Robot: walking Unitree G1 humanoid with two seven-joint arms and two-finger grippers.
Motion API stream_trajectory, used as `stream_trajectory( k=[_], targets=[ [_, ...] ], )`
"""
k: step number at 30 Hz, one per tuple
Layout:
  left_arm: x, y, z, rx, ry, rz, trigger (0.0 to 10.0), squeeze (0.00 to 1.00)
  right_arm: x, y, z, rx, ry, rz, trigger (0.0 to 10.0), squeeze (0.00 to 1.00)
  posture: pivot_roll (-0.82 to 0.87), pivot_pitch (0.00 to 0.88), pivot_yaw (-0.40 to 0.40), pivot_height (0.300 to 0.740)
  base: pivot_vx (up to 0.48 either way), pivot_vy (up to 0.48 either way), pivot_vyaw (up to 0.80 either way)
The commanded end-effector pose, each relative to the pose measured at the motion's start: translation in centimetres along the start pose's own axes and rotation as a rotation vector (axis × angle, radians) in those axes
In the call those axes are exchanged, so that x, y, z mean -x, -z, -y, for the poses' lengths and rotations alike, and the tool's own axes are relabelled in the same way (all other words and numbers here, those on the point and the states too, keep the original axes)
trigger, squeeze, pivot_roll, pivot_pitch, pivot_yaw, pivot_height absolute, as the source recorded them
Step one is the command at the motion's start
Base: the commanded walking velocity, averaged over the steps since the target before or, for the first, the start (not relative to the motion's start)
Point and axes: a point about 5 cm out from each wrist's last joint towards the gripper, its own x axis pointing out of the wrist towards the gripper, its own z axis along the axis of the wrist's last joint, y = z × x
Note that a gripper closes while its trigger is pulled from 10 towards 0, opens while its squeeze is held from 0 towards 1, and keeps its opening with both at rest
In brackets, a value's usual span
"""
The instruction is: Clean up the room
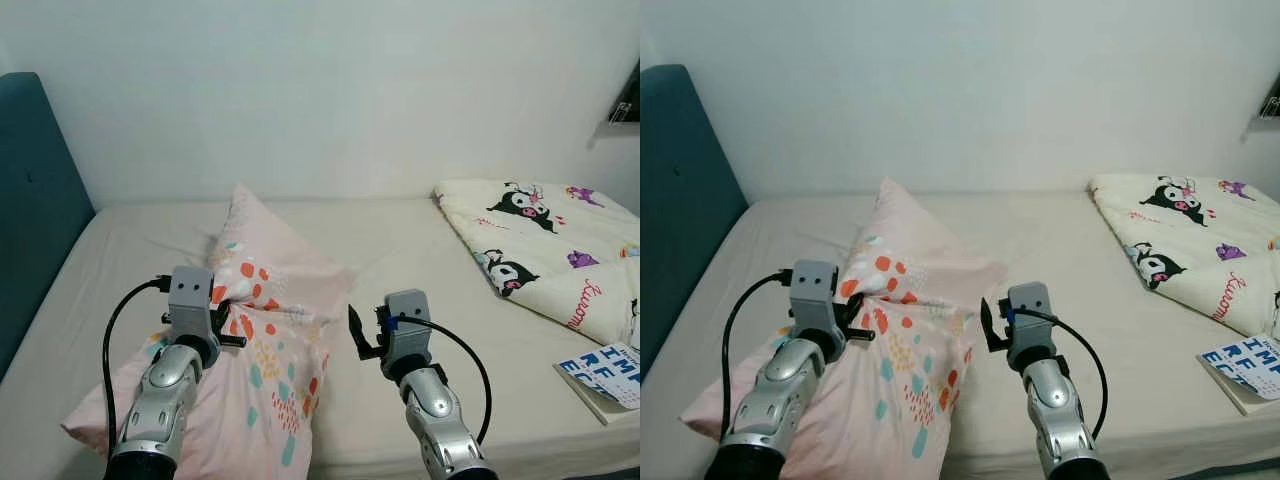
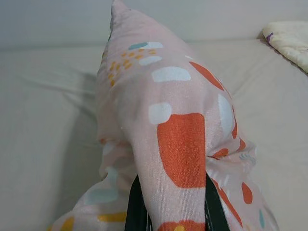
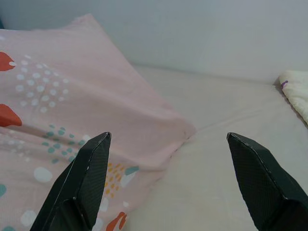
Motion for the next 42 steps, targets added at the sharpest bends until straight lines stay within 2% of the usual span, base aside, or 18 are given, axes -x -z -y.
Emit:
stream_trajectory(
  k=[1, 13, 42],
  targets=[
    [-0.43, -1.76, 0.21, -0.012, 0.000, 0.092, 10.0, 0.00, -0.07, -0.30, 0.15, -0.017, 0.014, 0.018, 10.0, 0.00, 0.02, 0.000, -0.066, 0.740, 0.000, 0.000, 0.00],
    [-0.63, -2.14, 0.33, -0.004, 0.013, 0.109, 10.0, 0.00, -0.04, -0.26, 0.16, -0.020, 0.015, 0.018, 10.0, 0.00, 0.02, 0.000, -0.063, 0.740, 0.000, 0.028, 0.00],
    [-0.40, -2.17, 0.22, 0.008, 0.020, 0.117, 10.0, 0.00, -0.24, -0.26, 0.07, -0.020, 0.004, 0.015, 10.0, 0.00, 0.02, 0.000, -0.071, 0.740, 0.000, 0.470, 0.00]
  ],
)
